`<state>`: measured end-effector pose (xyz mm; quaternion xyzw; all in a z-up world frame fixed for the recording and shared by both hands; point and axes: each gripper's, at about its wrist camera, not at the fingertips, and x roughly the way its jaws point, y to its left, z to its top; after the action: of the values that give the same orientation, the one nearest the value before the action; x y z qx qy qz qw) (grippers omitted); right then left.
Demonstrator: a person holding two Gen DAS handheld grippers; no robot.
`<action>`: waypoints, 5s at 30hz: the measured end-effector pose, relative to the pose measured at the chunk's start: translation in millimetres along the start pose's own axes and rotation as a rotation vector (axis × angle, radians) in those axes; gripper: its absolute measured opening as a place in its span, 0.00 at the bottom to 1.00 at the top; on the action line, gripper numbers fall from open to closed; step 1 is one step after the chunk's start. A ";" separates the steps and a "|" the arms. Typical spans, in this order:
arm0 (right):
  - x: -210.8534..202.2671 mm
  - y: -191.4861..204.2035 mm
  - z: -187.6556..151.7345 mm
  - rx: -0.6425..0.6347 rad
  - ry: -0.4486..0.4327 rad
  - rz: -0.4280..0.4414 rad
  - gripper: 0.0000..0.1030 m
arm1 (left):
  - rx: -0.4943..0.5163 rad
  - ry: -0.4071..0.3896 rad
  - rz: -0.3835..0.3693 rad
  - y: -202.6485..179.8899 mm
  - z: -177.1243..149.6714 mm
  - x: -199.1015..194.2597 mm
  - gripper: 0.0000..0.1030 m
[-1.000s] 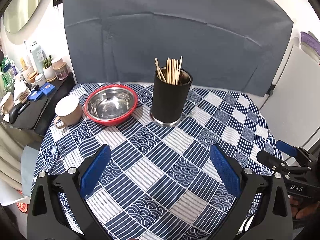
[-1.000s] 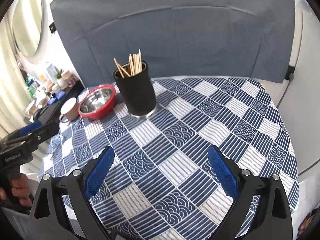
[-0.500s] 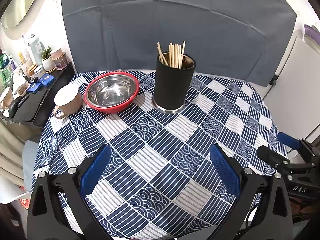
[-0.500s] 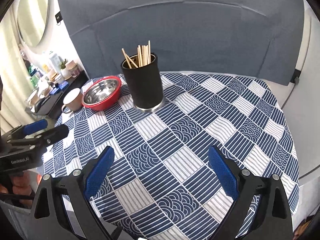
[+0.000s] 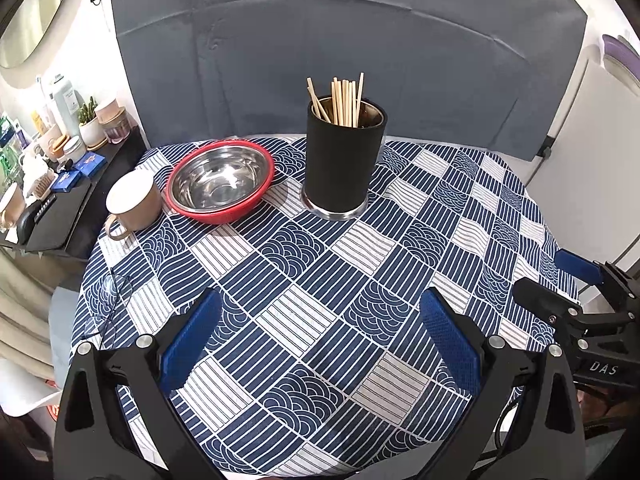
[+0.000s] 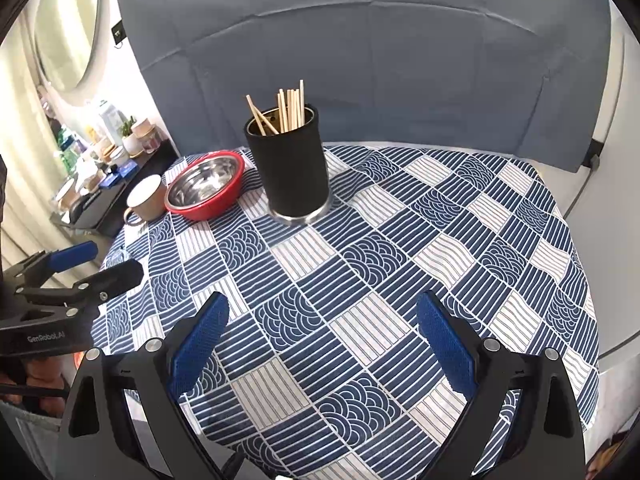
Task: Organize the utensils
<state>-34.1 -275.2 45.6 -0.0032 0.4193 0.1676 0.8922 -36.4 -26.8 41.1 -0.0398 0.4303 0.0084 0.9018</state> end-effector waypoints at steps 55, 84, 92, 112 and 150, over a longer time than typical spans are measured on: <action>1.6 -3.9 4.3 0.028 -0.004 -0.009 0.88 | -0.057 0.046 0.012 14.5 -3.5 9.0 0.94; 8.2 -5.1 7.4 0.019 0.006 -0.004 0.88 | -0.057 0.006 0.036 14.4 3.6 4.0 0.94; 9.3 -3.4 8.0 0.011 0.004 -0.004 0.88 | -0.061 0.015 0.017 15.7 3.7 5.9 0.94; 8.4 -2.5 9.0 0.017 0.007 -0.011 0.88 | -0.066 0.032 0.011 19.2 4.5 11.4 0.94; 10.1 -1.4 11.1 0.017 0.009 -0.009 0.88 | -0.052 0.046 0.014 18.0 4.5 14.4 0.94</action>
<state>-19.4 -271.9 45.1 0.0018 0.4248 0.1601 0.8910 -24.7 -8.8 31.5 -0.0602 0.4509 0.0250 0.8902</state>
